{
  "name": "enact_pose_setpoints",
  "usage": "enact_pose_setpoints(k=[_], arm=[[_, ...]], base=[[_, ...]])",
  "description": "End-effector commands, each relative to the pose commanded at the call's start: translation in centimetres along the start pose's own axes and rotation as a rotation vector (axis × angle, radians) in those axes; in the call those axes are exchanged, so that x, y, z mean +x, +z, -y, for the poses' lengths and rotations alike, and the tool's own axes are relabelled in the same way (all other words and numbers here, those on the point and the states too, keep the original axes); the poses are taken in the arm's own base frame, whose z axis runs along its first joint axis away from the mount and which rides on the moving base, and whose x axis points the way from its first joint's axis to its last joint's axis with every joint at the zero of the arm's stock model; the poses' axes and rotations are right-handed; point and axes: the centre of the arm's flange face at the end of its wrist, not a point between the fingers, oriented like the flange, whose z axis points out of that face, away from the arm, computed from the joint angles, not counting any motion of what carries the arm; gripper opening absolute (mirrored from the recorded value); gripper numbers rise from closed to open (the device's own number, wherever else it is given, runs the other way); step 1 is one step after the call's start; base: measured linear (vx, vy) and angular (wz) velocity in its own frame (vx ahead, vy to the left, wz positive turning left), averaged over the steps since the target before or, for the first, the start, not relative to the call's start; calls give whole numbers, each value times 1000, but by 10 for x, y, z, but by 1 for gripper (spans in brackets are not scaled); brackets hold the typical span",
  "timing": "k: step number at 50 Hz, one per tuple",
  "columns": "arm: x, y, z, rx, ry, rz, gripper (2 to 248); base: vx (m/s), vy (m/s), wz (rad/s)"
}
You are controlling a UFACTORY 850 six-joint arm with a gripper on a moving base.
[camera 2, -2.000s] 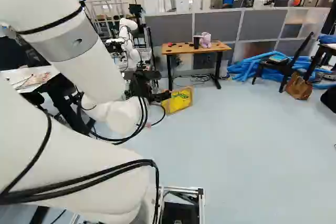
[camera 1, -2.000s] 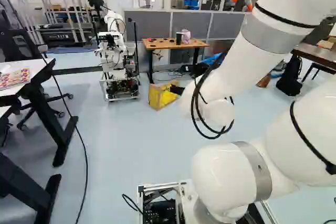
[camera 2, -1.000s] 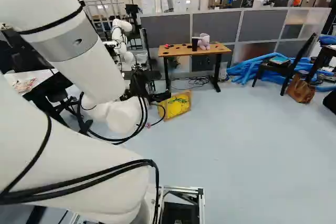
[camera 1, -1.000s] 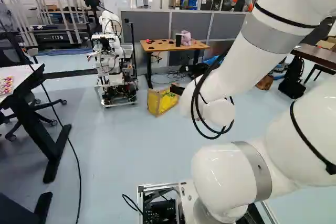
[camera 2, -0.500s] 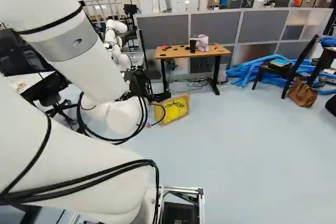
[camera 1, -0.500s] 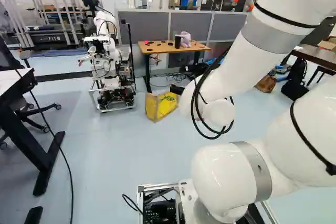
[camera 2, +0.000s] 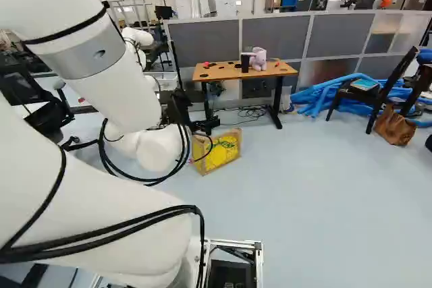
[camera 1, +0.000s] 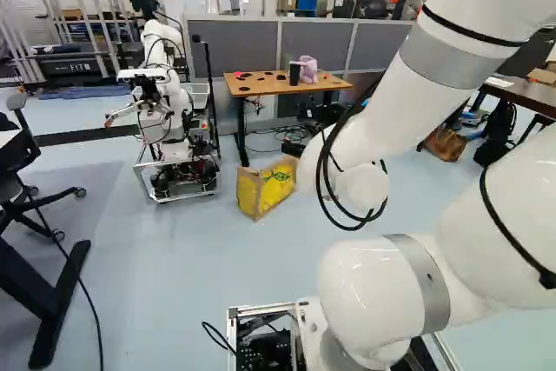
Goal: Pick up the bag on the ground and place it on the table
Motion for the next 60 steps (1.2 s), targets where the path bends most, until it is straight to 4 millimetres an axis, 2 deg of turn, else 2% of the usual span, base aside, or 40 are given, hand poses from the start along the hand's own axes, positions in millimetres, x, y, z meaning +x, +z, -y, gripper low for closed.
enact_pose_setpoints(k=[60], arm=[[0,0,0,0,0,0,247]], base=[[295,1,-13]])
